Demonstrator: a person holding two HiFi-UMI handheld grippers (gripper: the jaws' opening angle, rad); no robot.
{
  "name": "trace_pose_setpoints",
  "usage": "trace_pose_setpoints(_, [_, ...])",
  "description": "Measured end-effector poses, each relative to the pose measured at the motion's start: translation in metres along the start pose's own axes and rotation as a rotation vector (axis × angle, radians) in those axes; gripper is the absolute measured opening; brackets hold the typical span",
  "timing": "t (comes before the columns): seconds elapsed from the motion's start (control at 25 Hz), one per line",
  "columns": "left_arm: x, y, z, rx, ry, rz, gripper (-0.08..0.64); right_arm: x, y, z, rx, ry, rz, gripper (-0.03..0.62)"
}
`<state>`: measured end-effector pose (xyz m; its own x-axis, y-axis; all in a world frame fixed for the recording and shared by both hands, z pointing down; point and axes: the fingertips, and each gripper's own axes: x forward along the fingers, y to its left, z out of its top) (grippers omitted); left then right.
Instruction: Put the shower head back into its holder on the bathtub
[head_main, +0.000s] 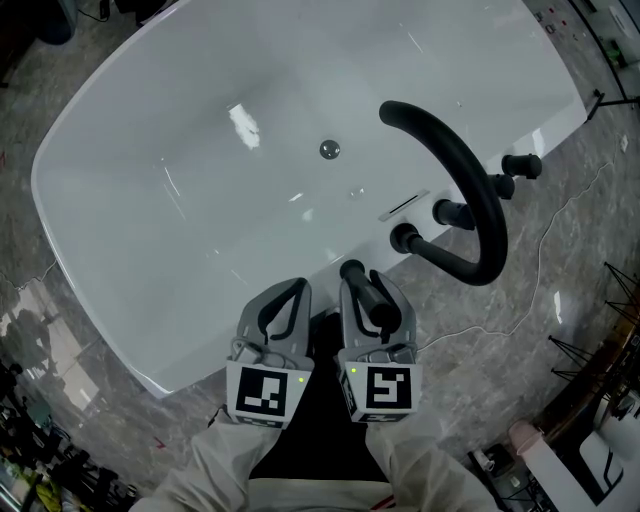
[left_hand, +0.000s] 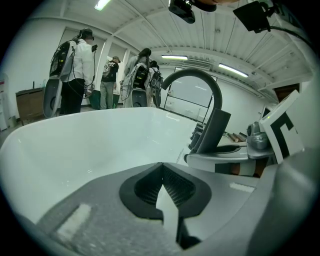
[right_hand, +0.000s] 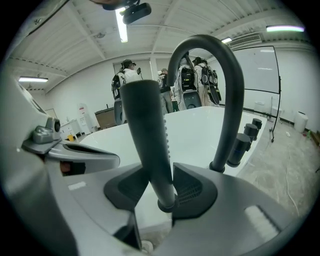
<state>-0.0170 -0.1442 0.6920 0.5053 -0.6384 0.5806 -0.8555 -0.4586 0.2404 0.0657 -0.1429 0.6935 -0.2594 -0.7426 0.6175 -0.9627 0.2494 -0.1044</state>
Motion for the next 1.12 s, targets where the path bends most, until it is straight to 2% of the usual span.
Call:
trace_pose_setpoints(0.6, [-0.031, 0.0, 0.01, 0.037, -0.018, -0.033, 0.0, -0.026, 0.001, -0.013, 0.055, 0.08, -0.05, 0.171])
trace_pose_setpoints(0.84, [-0.051, -0.003, 0.04, 0.077, -0.041, -0.052, 0.0, -0.057, 0.008, 0.011, 0.051, 0.057, -0.054, 0.161])
trace_pose_setpoints(1.12, [-0.09, -0.018, 0.09, 0.13, -0.062, -0.065, 0.0, -0.102, 0.004, 0.076, 0.038, -0.019, -0.05, 0.152])
